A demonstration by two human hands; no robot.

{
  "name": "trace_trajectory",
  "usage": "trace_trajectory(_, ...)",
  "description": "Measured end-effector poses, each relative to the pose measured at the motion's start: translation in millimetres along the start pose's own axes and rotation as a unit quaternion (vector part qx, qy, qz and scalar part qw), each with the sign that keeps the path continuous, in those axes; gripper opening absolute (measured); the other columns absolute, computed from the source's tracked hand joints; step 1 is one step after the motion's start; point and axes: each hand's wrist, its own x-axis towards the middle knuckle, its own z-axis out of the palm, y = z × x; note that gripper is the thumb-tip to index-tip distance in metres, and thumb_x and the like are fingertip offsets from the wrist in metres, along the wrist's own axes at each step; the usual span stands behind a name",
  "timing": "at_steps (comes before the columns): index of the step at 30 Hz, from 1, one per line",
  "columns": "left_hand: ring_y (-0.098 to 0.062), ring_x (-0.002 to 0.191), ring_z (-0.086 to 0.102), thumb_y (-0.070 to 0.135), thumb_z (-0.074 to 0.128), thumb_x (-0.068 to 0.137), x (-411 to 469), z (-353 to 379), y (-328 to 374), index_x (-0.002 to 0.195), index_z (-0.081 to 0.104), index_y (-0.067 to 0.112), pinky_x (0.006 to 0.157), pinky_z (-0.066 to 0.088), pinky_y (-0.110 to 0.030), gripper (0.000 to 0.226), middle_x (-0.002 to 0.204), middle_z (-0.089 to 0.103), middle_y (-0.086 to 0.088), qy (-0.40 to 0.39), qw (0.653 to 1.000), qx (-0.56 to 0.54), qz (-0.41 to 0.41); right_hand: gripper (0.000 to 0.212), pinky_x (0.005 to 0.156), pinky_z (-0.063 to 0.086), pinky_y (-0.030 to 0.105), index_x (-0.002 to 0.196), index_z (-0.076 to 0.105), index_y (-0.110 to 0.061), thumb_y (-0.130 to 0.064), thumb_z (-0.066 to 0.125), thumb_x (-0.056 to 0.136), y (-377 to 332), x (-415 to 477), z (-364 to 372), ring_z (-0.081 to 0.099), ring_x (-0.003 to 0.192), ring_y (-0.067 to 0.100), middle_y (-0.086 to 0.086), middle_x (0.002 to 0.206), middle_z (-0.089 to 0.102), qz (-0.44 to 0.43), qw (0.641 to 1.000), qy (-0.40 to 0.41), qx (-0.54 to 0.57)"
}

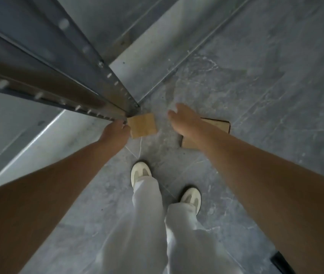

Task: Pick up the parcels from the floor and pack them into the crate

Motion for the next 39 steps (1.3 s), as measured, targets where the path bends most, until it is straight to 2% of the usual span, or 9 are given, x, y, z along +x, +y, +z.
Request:
trace_trajectory(6,-0.033,0.106,0.055,0.021,0.051,0.089,86.4,65.8,-40.5,0.113,0.055,0.001,0.085,0.044,-0.038,0.032,0.111,0.055,-0.020,-0.041,0.988,-0.104,-0.109,0.015,0.079,0.033,0.029,0.089,0.043,-0.014,-0.020,0.039,0.101,24.1,109.3,82.3,0.041,0.086,0.021,0.000,0.074,0.038,0.039,0.996,-0.079,0.004)
trace_trajectory(8,-0.033,0.110,0.056,0.031,0.054,0.075,104.7,77.4,-52.6,0.113,0.056,0.005,0.096,0.048,-0.047,0.046,0.113,0.057,-0.016,-0.053,0.971,-0.190,-0.132,0.016,0.081,0.035,0.029,0.085,0.048,-0.013,-0.014,0.041,0.100,23.3,129.1,105.5,0.048,0.085,0.020,0.000,0.079,0.044,0.054,0.993,-0.102,0.025)
trace_trajectory(12,-0.020,0.112,0.046,0.016,0.050,0.096,82.0,72.2,-32.4,0.130,0.047,0.014,0.091,0.043,-0.036,0.034,0.120,0.048,-0.005,-0.094,0.917,-0.349,-0.171,0.051,0.111,0.035,0.039,0.145,0.038,-0.005,-0.007,0.044,0.095,11.7,127.7,123.1,0.042,0.133,0.032,0.017,0.144,0.043,0.097,0.985,-0.101,0.099)
trace_trajectory(16,-0.021,0.097,0.050,0.012,0.048,0.094,32.0,49.3,-7.6,0.125,0.053,0.011,0.088,0.042,-0.037,0.031,0.114,0.052,-0.009,-0.088,0.936,-0.318,-0.121,0.048,0.089,0.044,0.035,0.141,0.042,-0.003,-0.003,0.043,0.093,9.8,83.5,91.2,0.048,0.101,0.024,0.012,0.103,0.049,0.154,0.974,-0.104,0.130)
trace_trajectory(20,-0.027,0.104,0.058,0.009,0.051,0.090,-40.6,17.0,30.7,0.111,0.061,0.017,0.098,0.046,-0.043,0.025,0.110,0.062,-0.010,-0.097,0.944,-0.300,-0.096,0.039,0.100,0.046,0.043,0.131,0.052,0.002,-0.008,0.045,0.094,15.0,15.5,32.6,0.056,0.111,0.035,0.015,0.106,0.051,0.139,0.972,-0.080,0.170)
trace_trajectory(24,-0.020,0.076,0.056,0.012,0.054,0.084,-114.1,-20.7,74.9,0.098,0.059,0.018,0.076,0.048,-0.036,0.017,0.083,0.059,-0.003,-0.085,0.951,-0.291,-0.058,0.034,0.102,0.046,0.051,0.118,0.060,0.002,-0.019,0.048,0.094,11.9,-58.1,-30.5,0.058,0.116,0.039,0.022,0.124,0.062,0.163,0.958,-0.030,0.232)
trace_trajectory(29,-0.033,0.086,0.067,0.020,0.056,0.070,-176.4,-55.6,97.8,0.085,0.063,0.016,0.086,0.056,-0.051,0.017,0.085,0.066,-0.011,-0.094,0.946,-0.310,-0.030,0.043,0.071,0.057,0.043,0.110,0.062,-0.012,-0.050,0.050,0.092,8.3,-141.3,-98.0,0.069,0.085,0.029,0.008,0.105,0.068,0.207,0.924,-0.015,0.322)
trace_trajectory(34,-0.027,0.095,0.070,-0.001,0.053,0.088,-267.3,-94.1,121.9,0.103,0.067,0.006,0.084,0.058,-0.035,0.022,0.102,0.071,-0.014,-0.043,0.936,-0.344,0.053,0.051,0.059,0.059,0.053,0.128,0.047,-0.017,-0.045,0.065,0.089,-2.3,-235.5,-151.4,0.064,0.083,0.034,0.011,0.111,0.056,0.117,0.921,-0.057,0.366)
trace_trajectory(39,-0.029,0.102,0.068,0.002,0.055,0.094,-387.1,-124.9,94.1,0.117,0.061,0.012,0.093,0.054,-0.042,0.026,0.111,0.068,-0.016,0.040,0.882,-0.467,0.055,0.047,0.064,0.059,0.056,0.119,0.050,-0.011,-0.024,0.077,0.083,-23.1,-348.5,-169.4,0.067,0.095,0.031,0.010,0.114,0.060,-0.006,0.935,-0.115,0.337)
